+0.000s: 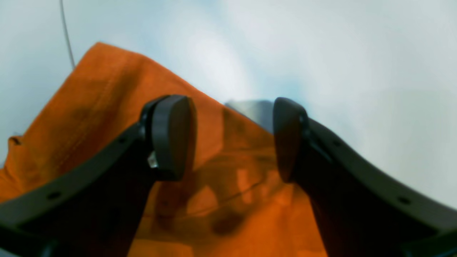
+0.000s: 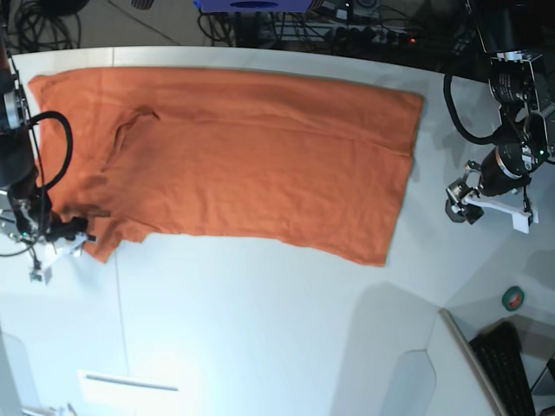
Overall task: Layout the t-shirt on the table in an organized manner, then fold the t-shirt properly
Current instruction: 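Move both grippers to the opposite shirt edge corners and grasp them, then fold the grasped edge over onto the shirt with both grippers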
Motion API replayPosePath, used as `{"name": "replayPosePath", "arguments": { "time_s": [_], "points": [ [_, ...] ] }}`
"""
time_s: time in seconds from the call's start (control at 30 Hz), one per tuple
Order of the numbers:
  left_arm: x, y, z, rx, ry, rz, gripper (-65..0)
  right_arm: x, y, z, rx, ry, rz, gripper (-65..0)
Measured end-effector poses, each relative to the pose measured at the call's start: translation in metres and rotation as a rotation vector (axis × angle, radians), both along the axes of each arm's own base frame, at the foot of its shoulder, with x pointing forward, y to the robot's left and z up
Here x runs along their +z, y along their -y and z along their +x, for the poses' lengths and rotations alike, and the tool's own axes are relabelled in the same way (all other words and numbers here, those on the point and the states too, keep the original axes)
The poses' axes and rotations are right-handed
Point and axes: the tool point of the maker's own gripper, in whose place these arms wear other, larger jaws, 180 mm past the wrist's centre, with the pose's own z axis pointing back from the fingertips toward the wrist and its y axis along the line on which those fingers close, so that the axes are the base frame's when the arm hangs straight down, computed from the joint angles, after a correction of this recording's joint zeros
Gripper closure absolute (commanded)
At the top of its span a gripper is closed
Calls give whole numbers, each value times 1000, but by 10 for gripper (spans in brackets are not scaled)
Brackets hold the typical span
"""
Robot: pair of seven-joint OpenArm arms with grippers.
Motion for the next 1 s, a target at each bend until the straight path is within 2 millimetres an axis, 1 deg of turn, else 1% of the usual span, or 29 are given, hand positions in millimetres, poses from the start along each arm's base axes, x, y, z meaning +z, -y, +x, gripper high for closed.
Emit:
{"name": "replayPosePath", "arguments": {
  "time_s": [0.1, 0.17, 0.2, 0.27, 0.3, 0.4, 0.47, 0.53, 0.63, 0.7, 0.8, 0.83, 0.87, 0.93, 1.0],
  "points": [
    [-1, 0, 1, 2, 0, -3, -494, 0, 1, 0, -1, 0, 0, -126],
    [-6, -3, 2, 16, -12, -14, -494, 0, 0, 0, 0, -2, 1, -18],
    [-11, -1, 3, 17, -27, -24, -494, 0, -1, 0, -1, -4, 4, 0],
    [-25, 6, 7, -20, -81, -19, -494, 0, -2, 0, 2, -3, 6, 0],
    [-29, 14, 13, -56, -98, -22, -494, 0, -2, 0, 3, -4, 6, 0],
    [-37, 44, 41, -173, -135, -16, -494, 1, -2, 1, 2, -2, 6, 0],
    [-35, 54, 63, -208, -137, -13, -494, 1, -3, 1, 4, -3, 6, 0],
    [-29, 56, 87, -224, -140, 2, -494, 1, -3, 2, 5, -5, 8, 0],
    [-24, 59, 115, -256, -169, 39, -494, 3, -9, 1, 31, -26, 13, 0],
    [-28, 70, 126, -308, -213, 79, -495, 4, -15, 1, 50, -41, 22, 0],
    [-37, 92, 137, -381, -259, 113, -500, 12, -27, 9, 85, -12, 33, 0],
    [-39, 95, 141, -386, -259, 125, -500, 15, -30, 11, 93, -7, 34, 0],
    [-42, 97, 143, -381, -262, 127, -502, 17, -32, 12, 100, -2, 37, 0],
    [-47, 90, 145, -378, -269, 164, -497, 18, -34, 14, 107, 1, 38, 0],
    [-56, 88, 139, -414, -286, 175, -494, 17, -35, 13, 108, 2, 40, 0]
  ]
}}
